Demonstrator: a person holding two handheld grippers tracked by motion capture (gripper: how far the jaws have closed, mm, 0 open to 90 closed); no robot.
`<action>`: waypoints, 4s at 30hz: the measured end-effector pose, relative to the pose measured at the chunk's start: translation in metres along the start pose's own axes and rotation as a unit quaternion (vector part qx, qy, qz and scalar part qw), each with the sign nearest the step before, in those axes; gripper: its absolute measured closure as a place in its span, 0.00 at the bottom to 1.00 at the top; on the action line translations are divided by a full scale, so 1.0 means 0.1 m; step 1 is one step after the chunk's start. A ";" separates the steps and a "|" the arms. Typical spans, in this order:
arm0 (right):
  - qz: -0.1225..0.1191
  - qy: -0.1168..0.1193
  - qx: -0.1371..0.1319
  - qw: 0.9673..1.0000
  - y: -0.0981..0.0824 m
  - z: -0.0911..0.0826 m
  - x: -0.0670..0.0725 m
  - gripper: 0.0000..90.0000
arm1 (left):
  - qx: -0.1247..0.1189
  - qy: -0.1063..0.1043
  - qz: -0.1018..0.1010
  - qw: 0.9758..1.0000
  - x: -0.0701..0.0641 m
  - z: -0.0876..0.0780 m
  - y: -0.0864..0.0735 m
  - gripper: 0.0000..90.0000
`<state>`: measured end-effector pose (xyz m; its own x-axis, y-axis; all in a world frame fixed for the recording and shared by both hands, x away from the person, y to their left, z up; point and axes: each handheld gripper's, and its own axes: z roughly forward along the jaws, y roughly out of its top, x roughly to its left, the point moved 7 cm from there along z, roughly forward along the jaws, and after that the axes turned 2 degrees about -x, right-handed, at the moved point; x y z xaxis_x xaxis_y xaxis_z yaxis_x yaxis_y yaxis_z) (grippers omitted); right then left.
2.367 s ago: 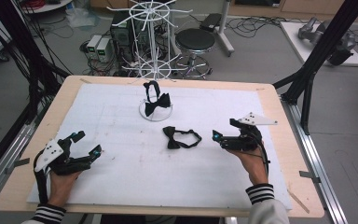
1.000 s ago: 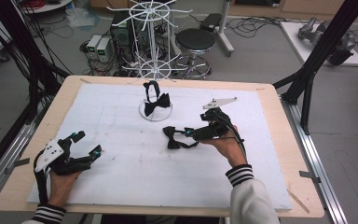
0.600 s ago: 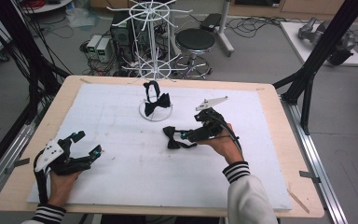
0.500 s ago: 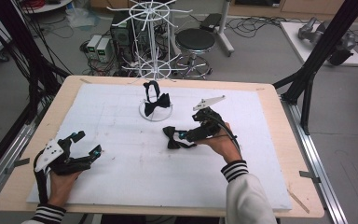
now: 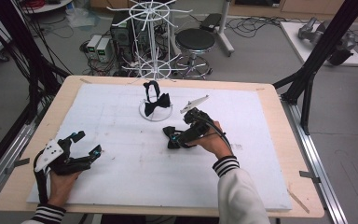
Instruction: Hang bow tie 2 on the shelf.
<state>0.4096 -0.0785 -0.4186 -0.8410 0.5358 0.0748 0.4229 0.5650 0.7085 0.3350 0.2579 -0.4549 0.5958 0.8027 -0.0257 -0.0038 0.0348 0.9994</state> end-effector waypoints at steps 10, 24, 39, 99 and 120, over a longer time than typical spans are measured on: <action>-0.016 0.003 0.023 1.000 0.05 0.14 0.04 0.13 | 0.000 -0.001 0.000 1.000 0.00 0.00 0.00 0.14; -0.025 0.013 0.064 0.998 -0.01 0.33 0.09 0.13 | 0.000 0.000 0.001 1.000 0.00 0.00 0.00 0.14; -0.008 0.024 0.118 0.993 -0.13 0.53 0.10 0.17 | -0.001 -0.001 0.000 1.000 0.00 0.00 0.00 0.14; 0.102 -0.051 0.123 0.986 -0.15 0.71 -0.11 0.40 | -0.001 -0.002 0.000 1.000 0.00 0.00 0.00 0.14; 0.110 -0.086 0.137 0.981 -0.13 0.71 -0.18 0.84 | -0.002 -0.002 -0.001 1.000 0.00 0.00 0.00 0.14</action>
<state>0.4432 -0.0509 -0.4793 -0.6598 0.7483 0.0681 0.6823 0.5587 0.4715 0.3346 0.2580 -0.4548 0.5994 0.8000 -0.0284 -0.0050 0.0392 0.9992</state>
